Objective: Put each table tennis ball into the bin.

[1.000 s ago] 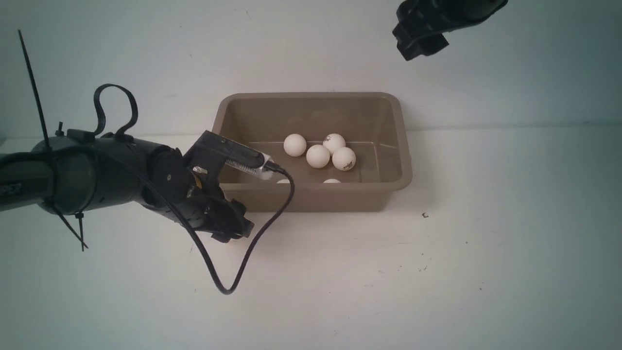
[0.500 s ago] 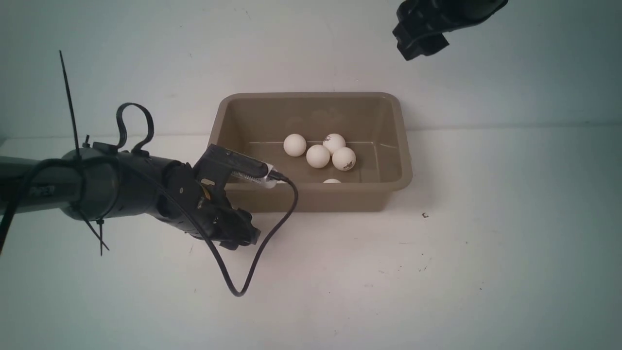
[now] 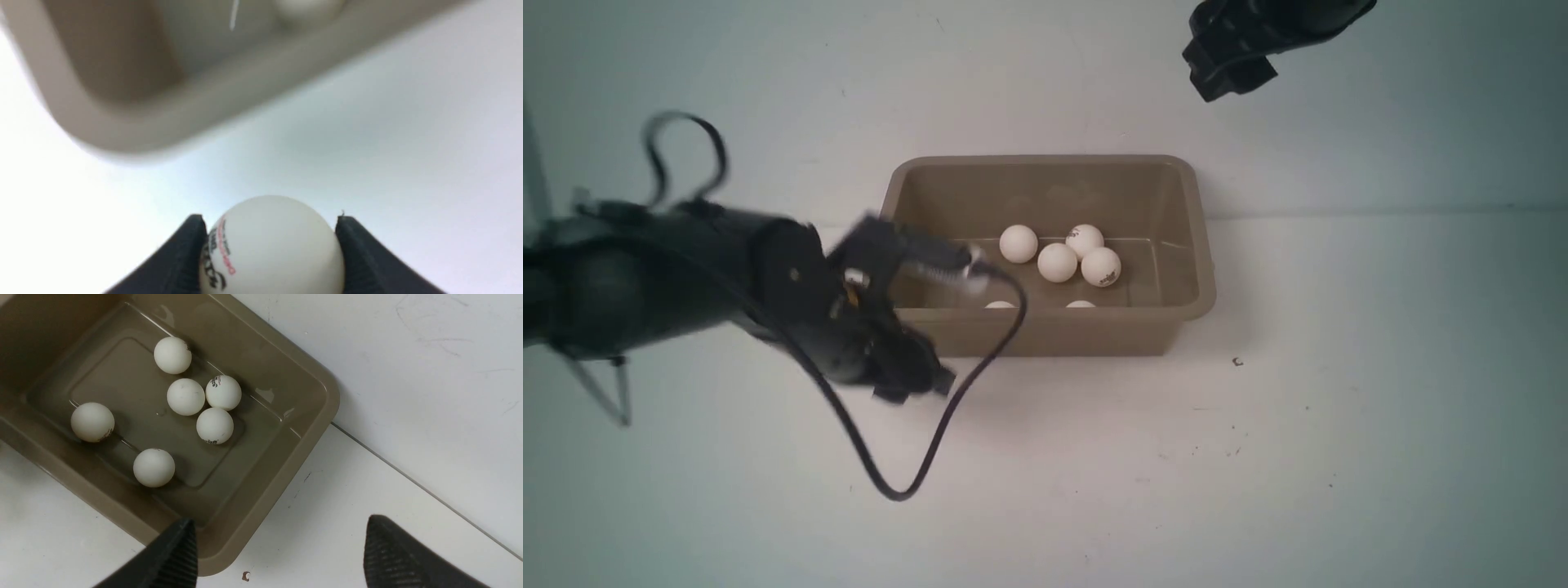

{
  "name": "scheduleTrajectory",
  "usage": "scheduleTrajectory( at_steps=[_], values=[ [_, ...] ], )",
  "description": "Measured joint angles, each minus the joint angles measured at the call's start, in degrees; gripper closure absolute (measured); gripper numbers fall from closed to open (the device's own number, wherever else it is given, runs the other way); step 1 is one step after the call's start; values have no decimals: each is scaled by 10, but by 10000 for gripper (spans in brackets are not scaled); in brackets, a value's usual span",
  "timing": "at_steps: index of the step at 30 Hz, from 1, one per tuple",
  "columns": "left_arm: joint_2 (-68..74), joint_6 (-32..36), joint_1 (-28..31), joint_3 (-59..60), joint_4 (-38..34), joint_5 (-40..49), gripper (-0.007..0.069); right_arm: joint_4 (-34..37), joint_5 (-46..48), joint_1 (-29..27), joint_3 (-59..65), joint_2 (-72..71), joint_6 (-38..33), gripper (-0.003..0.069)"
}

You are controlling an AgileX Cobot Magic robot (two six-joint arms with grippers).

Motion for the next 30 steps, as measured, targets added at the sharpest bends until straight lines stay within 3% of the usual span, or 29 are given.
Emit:
scheduleTrajectory(
  at_steps=[6,14,20,23,25,27,30],
  values=[
    [2,0,2,-119,21,1,275,0,0,0,0,0,0,162],
    [230,12,6,-357,67,158,275,2,0,0,0,0,0,162],
    [345,77,6,-498,57,292,275,2,0,0,0,0,0,162],
    [361,116,6,-539,34,317,274,2,0,0,0,0,0,162],
    [361,154,6,-554,16,322,249,2,0,0,0,0,0,162],
    [361,185,5,-565,-2,329,172,2,0,0,0,0,0,162],
    [361,195,5,-573,-3,345,97,2,0,0,0,0,0,162]
  ],
)
